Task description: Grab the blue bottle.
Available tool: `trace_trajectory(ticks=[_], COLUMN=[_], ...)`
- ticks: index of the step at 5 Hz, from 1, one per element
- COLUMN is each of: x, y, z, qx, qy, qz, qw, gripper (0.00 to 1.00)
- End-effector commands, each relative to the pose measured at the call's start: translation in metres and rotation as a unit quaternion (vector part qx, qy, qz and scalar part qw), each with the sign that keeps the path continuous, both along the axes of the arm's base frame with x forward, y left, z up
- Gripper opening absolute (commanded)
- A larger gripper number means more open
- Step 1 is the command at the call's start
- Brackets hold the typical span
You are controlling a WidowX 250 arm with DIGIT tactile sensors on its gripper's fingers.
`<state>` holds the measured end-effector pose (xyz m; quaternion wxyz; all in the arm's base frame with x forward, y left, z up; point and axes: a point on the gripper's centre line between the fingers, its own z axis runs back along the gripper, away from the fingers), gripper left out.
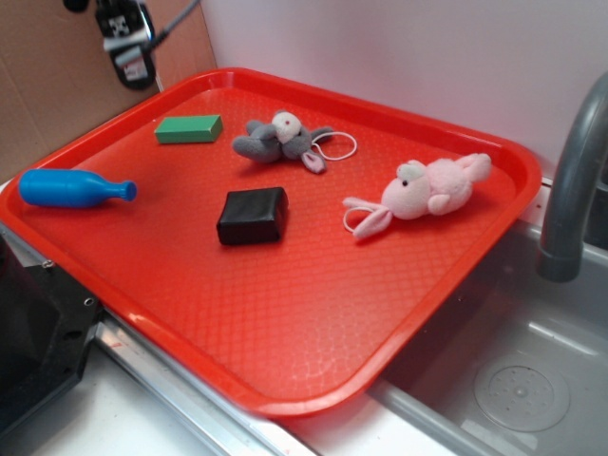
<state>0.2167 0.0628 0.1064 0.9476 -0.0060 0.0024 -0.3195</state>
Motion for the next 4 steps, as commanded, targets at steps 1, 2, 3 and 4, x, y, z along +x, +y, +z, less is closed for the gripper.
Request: trace_trajectory(ticks=[1, 2, 3, 4], x=[-0.025, -0.038, -0.042, -0.044], y=[0.006, 0.002, 0.002, 0.009], z=[-0.074, -0.08, -0.08, -0.09], qx=[0.037, 0.031, 0.038, 0.052], qy=[0.087, 0.099, 0.1, 0.117], qz=[-0.04, -0.036, -0.035, -0.023], qw=[0.995, 0.994, 0.994, 0.992], gripper=[1.0, 1.0, 1.0, 1.0])
